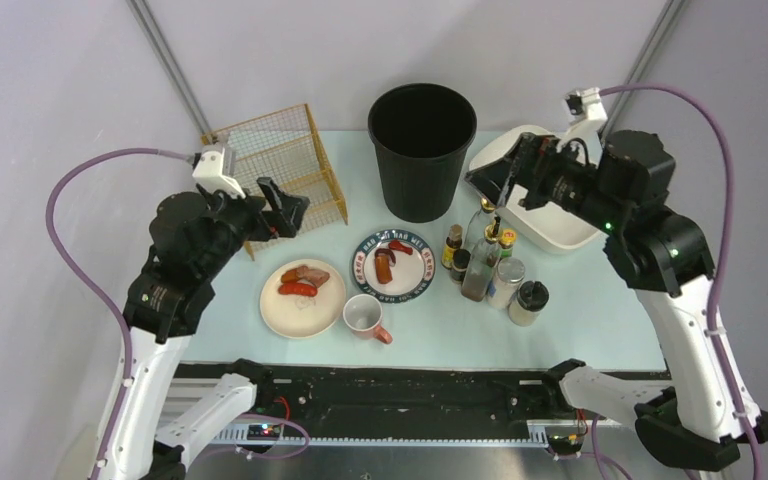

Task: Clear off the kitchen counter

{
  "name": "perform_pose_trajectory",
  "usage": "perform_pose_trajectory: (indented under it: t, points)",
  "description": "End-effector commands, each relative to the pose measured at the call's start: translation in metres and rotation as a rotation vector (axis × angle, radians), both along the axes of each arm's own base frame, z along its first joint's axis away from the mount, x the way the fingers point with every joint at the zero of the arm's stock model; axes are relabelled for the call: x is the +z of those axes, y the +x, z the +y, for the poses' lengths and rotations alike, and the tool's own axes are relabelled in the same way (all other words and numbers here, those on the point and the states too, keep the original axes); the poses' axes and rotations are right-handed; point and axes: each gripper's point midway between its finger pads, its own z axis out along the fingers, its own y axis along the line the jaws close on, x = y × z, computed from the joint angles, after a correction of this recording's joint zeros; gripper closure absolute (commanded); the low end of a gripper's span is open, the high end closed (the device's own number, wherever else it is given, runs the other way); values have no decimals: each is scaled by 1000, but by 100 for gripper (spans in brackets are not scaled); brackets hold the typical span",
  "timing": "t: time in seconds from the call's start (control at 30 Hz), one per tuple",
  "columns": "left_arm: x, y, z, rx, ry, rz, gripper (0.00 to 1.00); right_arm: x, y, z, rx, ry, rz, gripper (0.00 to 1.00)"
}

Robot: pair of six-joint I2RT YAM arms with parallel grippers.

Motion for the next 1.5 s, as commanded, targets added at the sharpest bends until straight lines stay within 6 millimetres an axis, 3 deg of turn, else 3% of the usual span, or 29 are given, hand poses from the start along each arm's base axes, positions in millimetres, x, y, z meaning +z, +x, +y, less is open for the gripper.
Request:
perform_pose_trajectory:
  t: [0.0, 0.27, 0.43, 0.53, 0.73, 1.07, 1.33, 1.47]
  points:
    - [9, -13, -22, -130, -71, -4, 2, 6, -8, -30, -116, -50, -53, 0]
    - [28, -42, -55, -355, -113, -31, 2, 0, -19, -59, -201, -135, -87, 0]
    - [27, -57, -86, -483, -94, -16, 2, -8, -23, -73, -250, -177, -94, 2]
    - [21, -52, -98, -489, -56, -7, 2, -16, -23, -86, -312, -205, -78, 3]
    - [10, -50, -140, -549, 10, 4, 2, -36, -31, -103, -378, -241, -14, 3]
    - [9, -48, -211, -639, 3, -76, 2, -76, -49, -134, -518, -274, 111, 3]
    - [-3, -49, -261, -665, 35, -135, 2, -98, -59, -142, -571, -233, 166, 3]
    - [-8, -52, -281, -674, 9, -164, 2, -99, -64, -144, -580, -213, 171, 3]
